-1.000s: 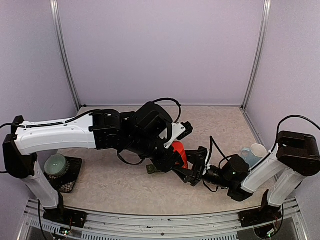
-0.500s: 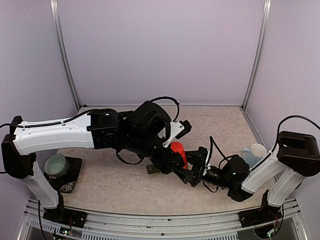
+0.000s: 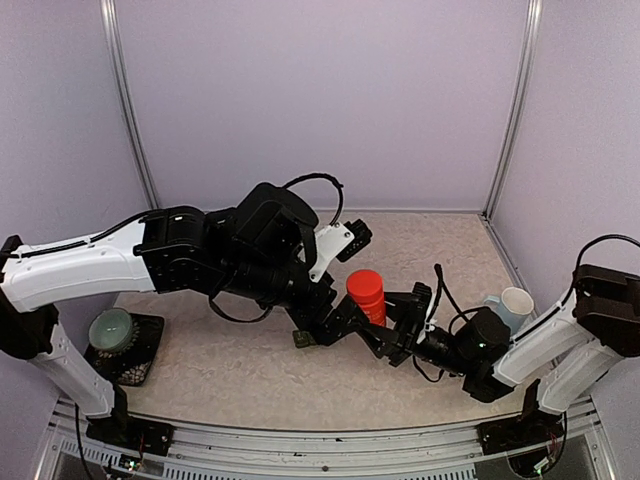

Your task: Sort the pills into containers

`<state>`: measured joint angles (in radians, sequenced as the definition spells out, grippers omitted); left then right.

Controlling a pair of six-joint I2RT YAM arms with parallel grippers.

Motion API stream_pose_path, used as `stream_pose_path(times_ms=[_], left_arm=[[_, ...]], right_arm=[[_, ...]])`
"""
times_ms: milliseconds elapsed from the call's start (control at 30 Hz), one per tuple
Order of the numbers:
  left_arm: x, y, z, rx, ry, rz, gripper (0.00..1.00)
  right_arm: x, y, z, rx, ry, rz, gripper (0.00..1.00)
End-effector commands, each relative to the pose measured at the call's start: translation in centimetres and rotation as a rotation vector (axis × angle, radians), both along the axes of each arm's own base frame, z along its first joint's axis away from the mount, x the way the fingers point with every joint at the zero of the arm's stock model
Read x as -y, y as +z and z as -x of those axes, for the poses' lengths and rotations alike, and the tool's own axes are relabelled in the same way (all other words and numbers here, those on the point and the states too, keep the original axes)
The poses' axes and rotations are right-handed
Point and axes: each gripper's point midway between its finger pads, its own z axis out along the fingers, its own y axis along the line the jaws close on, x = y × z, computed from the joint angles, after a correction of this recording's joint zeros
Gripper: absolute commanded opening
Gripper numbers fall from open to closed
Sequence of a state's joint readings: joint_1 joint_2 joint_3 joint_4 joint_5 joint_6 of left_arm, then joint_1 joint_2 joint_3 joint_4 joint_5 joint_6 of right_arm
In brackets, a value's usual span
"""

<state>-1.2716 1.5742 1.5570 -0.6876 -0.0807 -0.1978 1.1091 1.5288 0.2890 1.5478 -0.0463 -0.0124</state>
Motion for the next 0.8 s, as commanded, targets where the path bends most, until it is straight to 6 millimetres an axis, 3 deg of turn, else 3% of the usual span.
stream_pose_path(times_ms=[0, 267, 367, 500, 600, 767], left_arm=[[-0.3, 4.0, -1.4, 0.063, 0.061, 0.077, 0.99], [2.4, 4.6, -2.5, 0.086, 0.033, 0.01, 0.99], [2.6, 4.6, -2.8, 0.082, 0.04, -0.012, 0.99], [2.3, 3.2, -3.3, 0.037, 0.051, -0.063, 0.98], [1.9, 2.1, -3.5, 0.007, 0.058, -0.09, 0.93], [1.9, 2.1, -3.6, -0.029, 0.052, -0.06, 0.77]], right_arm=[[0.8, 1.0, -0.2, -0.013, -0.012, -0.03, 0.4], [0.2, 0.5, -0.6, -0.046, -0.021, 0.028, 0.38], [0.4, 0.3, -0.9, -0.056, -0.041, 0.043, 0.38], [0.7, 0.3, -1.2, -0.061, -0.069, 0.058, 0.37], [0.9, 0.4, -1.4, -0.058, -0.084, 0.072, 0.37], [1.0, 0.3, -1.5, -0.055, -0.096, 0.096, 0.36]])
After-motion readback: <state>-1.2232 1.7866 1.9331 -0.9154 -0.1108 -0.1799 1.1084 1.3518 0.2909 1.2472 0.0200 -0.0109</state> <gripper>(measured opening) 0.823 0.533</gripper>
